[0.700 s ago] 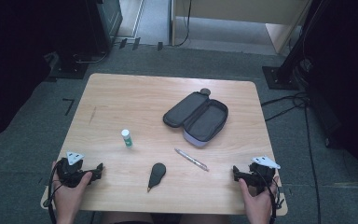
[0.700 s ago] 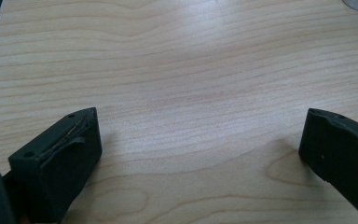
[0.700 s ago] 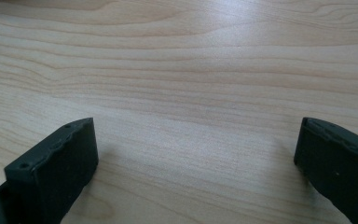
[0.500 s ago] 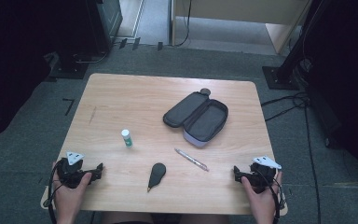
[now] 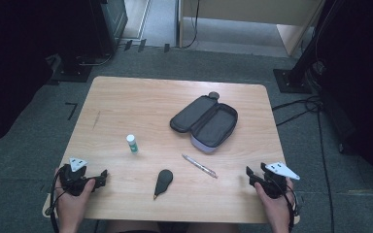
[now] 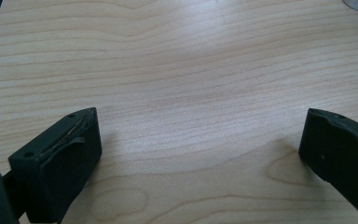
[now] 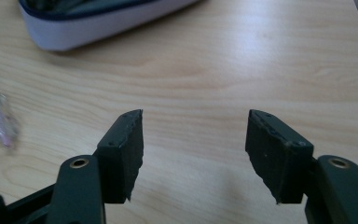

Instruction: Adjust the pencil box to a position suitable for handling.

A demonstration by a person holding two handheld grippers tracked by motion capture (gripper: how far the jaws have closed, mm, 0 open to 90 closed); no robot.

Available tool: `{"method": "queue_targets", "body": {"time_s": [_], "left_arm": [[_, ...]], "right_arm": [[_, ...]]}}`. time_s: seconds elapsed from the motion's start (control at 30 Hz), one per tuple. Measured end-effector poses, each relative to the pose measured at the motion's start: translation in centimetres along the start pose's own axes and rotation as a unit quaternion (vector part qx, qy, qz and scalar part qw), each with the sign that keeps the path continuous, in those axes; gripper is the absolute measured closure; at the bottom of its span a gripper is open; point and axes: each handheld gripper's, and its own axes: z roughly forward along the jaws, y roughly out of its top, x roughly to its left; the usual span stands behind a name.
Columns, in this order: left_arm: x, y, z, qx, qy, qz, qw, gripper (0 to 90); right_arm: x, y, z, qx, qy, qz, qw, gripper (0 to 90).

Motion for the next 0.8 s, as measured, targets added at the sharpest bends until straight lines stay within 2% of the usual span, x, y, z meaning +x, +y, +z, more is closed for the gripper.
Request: {"method": "queue_targets", "body": {"time_s": [0.1, 0.13, 0.17, 0.2, 0.23, 0.37, 0.5, 0.6, 0.7, 0.8], "left_arm": [[0.0, 0.0, 0.0, 0.000, 0.000, 0.000, 1.0000, 0.0], [0.0, 0.0, 0.0, 0.000, 0.000, 0.000, 1.0000, 0.0], [0.0, 0.0, 0.0, 0.001, 0.000, 0.000, 1.0000, 0.0], [0.0, 0.0, 0.0, 0.001, 0.000, 0.000, 1.0000, 0.0], [0.0, 0.0, 0.0, 0.000, 0.000, 0.000, 1.0000, 0.0], [0.0, 0.0, 0.0, 0.000, 0.000, 0.000, 1.0000, 0.0], [0.0, 0.0, 0.0, 0.000, 0.000, 0.000, 1.0000, 0.0], [0.0, 0.0, 0.0, 0.000, 0.000, 0.000, 1.0000, 0.0], [0.0, 0.0, 0.0, 0.000, 0.000, 0.000, 1.0000, 0.0], [0.0, 0.0, 0.0, 0.000, 0.000, 0.000, 1.0000, 0.0]], "right_arm": [[0.3, 0.5, -0.1, -0.008, 0.008, -0.003, 0.9999, 40.9], [0.7, 1.1, -0.1, -0.019, 0.030, -0.015, 0.9993, 45.2], [1.0, 1.4, -0.1, -0.021, 0.041, -0.018, 0.9988, 46.3], [1.0, 1.4, -0.1, -0.021, 0.041, -0.018, 0.9988, 46.3], [1.6, 2.0, 0.1, -0.027, 0.049, -0.029, 0.9980, 51.5], [2.5, 3.1, 0.7, -0.027, 0.059, -0.033, 0.9973, 56.4], [3.1, 3.7, 1.3, -0.022, 0.058, -0.041, 0.9972, 58.1], [3.8, 4.5, 2.0, -0.017, 0.075, -0.047, 0.9960, 63.1], [4.2, 4.8, 2.3, -0.012, 0.074, -0.055, 0.9957, 63.7], [4.8, 5.4, 2.8, -0.015, 0.095, -0.062, 0.9935, 65.6]]}}
